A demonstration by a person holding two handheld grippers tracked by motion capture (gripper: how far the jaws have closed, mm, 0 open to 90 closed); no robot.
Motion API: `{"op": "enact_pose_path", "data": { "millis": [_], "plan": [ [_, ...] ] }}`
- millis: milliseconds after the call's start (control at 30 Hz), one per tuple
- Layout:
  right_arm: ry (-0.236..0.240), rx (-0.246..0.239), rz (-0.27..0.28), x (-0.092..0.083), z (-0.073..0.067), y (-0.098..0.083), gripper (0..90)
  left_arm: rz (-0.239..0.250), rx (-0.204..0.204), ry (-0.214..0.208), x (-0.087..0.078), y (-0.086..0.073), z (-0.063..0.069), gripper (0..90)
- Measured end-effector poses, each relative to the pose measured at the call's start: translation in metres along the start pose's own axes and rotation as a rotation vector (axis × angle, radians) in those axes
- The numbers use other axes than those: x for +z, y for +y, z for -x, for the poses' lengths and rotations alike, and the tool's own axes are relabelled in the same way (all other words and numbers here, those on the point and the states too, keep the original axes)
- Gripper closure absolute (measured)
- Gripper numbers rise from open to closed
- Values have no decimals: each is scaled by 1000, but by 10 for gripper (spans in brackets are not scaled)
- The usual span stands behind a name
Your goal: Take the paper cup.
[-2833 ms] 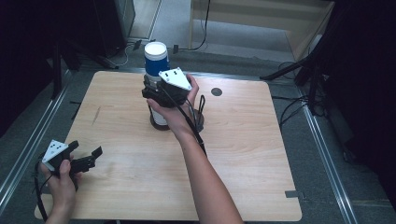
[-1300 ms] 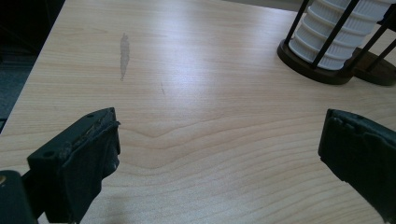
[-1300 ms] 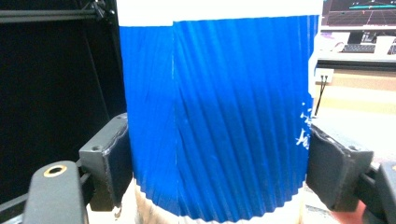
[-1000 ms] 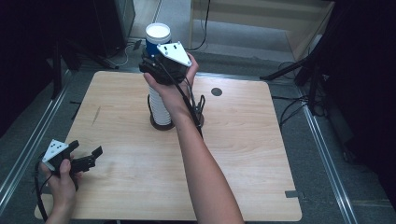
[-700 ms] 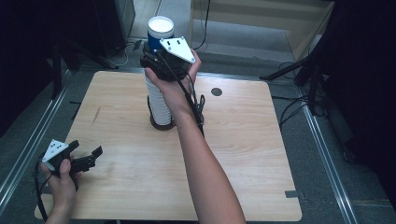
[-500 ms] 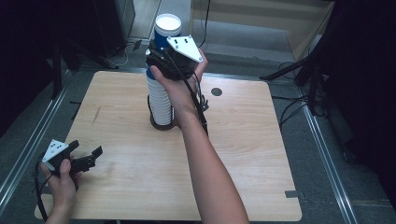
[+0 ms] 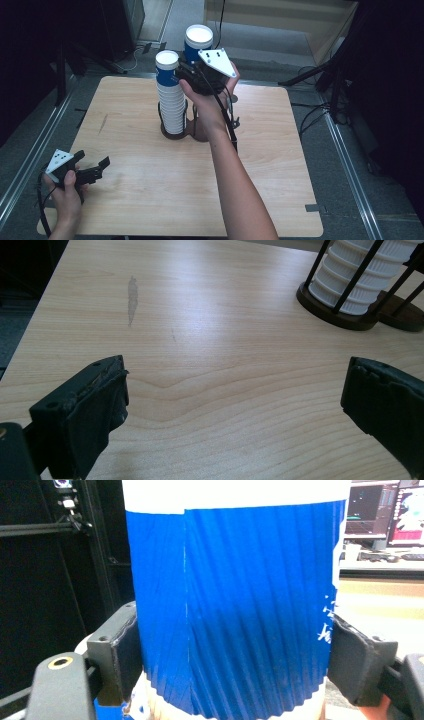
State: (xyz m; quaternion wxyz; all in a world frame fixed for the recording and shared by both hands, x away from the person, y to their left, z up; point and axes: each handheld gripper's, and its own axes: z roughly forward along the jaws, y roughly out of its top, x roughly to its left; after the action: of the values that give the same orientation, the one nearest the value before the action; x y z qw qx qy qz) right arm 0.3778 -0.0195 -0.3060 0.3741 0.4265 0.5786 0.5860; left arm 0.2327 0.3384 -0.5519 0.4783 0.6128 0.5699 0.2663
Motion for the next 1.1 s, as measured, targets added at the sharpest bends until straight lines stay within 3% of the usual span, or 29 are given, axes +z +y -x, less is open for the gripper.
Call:
{"op": "enact_pose_path", "data": {
  "millis": [533,1100],
  "plan": [
    [-48,0,-33,-28,39,-30,200,-1,6,2,0,0,0,0],
    [-72,-15,-64,-63,68,-61,200,-2,10,1,-1,0,0,0]
  ]
}}
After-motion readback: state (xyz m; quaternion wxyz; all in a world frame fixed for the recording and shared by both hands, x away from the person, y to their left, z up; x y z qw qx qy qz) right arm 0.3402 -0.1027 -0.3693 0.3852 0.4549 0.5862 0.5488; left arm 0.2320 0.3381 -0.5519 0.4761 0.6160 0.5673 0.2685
